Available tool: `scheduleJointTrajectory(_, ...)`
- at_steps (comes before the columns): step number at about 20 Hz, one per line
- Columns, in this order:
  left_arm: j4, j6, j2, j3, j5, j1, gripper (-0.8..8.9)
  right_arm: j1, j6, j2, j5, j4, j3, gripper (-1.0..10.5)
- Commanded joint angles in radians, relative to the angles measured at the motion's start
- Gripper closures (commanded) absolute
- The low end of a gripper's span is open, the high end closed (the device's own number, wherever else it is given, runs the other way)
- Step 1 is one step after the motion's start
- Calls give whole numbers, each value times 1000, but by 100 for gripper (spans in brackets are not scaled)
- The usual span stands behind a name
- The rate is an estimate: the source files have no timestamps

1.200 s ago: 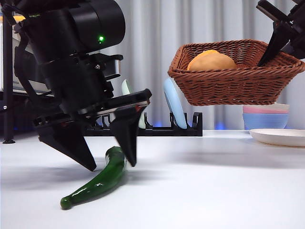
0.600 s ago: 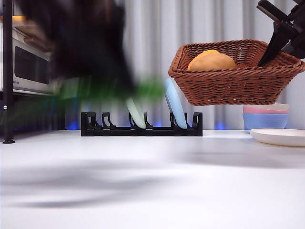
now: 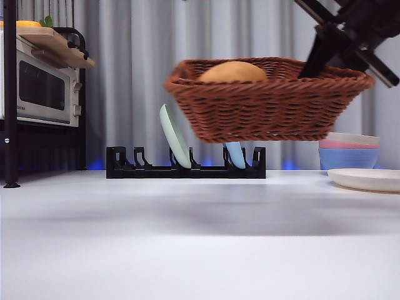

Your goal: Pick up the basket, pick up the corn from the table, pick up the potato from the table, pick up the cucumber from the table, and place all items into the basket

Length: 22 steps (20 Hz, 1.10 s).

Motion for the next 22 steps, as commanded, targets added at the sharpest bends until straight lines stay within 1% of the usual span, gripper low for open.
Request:
scheduleJointTrajectory(1,33,-112,58,-10,-2,-1,821,33,29,-9,-8,21,11,958)
scheduleJointTrajectory(5,10,-116,150,-10,-1,-6,812,68,34,-9,-8,20,11,958)
scheduleJointTrajectory(6,-2,-116,163,-10,-2,-7,790,72,36,-9,-8,19,11,958)
scheduleJointTrajectory(7,-13,-116,169,-10,-1,-8,683,77,38,-9,-8,17,11,958)
scheduleJointTrajectory(8,-22,-116,169,-10,-2,-7,515,81,39,-9,-8,17,11,958)
scheduleJointTrajectory(9,-24,-114,169,-10,-5,-7,371,89,40,-9,-8,17,11,958)
scheduleJointTrajectory(10,-25,-111,169,-10,-5,-8,333,94,42,-9,-8,17,11,958)
scheduleJointTrajectory(15,-37,-92,167,-4,1,-6,334,117,50,-9,-9,-1,11,958)
scheduleJointTrajectory(17,-51,-81,140,13,39,-6,335,117,49,-9,-8,-6,11,958)
scheduleJointTrajectory(19,-101,-45,92,51,54,-7,335,109,49,-8,2,-6,11,958)
scheduleJointTrajectory(22,-252,23,14,149,55,-10,338,82,35,5,71,-6,11,959)
